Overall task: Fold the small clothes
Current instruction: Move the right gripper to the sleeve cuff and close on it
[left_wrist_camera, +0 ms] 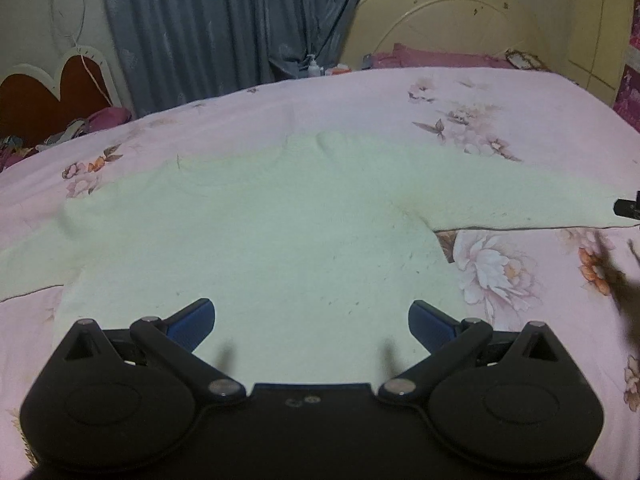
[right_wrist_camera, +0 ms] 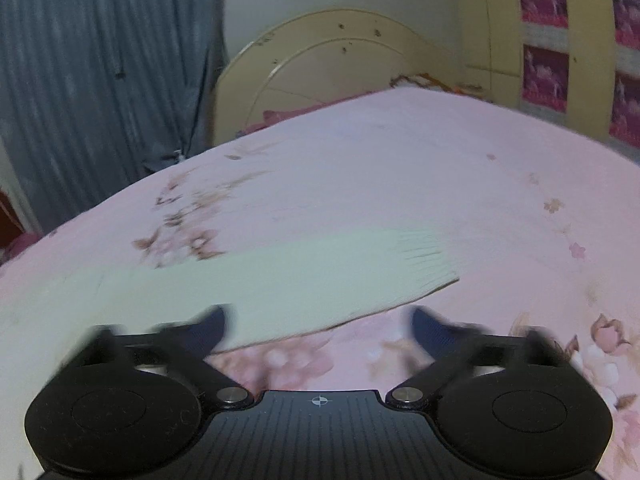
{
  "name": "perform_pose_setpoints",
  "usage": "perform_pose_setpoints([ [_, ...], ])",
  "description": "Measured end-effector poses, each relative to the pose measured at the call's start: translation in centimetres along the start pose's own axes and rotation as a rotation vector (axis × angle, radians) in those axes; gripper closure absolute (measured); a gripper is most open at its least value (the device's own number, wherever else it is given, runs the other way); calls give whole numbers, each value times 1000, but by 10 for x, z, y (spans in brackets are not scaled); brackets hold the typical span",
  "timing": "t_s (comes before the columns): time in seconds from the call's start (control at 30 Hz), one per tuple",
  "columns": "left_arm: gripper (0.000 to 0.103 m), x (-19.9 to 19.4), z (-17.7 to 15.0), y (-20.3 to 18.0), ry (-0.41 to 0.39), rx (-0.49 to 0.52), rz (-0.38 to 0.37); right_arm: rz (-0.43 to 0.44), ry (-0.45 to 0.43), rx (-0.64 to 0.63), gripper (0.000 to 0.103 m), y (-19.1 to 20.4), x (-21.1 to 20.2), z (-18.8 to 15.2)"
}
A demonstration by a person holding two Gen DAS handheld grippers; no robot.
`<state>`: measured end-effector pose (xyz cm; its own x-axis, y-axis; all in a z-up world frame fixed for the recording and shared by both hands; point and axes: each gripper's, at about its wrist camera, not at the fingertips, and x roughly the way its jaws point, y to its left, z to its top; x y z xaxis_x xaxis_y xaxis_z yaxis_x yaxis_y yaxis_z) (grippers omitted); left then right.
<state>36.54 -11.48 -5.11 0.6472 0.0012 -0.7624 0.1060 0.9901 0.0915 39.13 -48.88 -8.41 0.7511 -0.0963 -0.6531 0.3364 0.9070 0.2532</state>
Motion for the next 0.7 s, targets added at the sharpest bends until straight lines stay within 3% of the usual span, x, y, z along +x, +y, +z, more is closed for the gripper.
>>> perform_pose_setpoints([
  [0.27,0,16,11,2,39,-65,5,-20,29,177,40,-57,33,12],
  [0.3,0,17,12,1,40,-65,5,-24,32,199,50,-62,36,13],
  [0.37,0,19,15,0,37,-63,2,-17,32,251,57,-73,41,15],
  [0.57,0,20,16,1,14,-58,31,5,17,308,63,-88,43,19],
  [0.6,0,19,16,2,12,-56,31,0,15,311,74,-90,44,19],
  [0.7,0,18,14,9,13,-40,37,-3,4,359,88,-99,44,18],
])
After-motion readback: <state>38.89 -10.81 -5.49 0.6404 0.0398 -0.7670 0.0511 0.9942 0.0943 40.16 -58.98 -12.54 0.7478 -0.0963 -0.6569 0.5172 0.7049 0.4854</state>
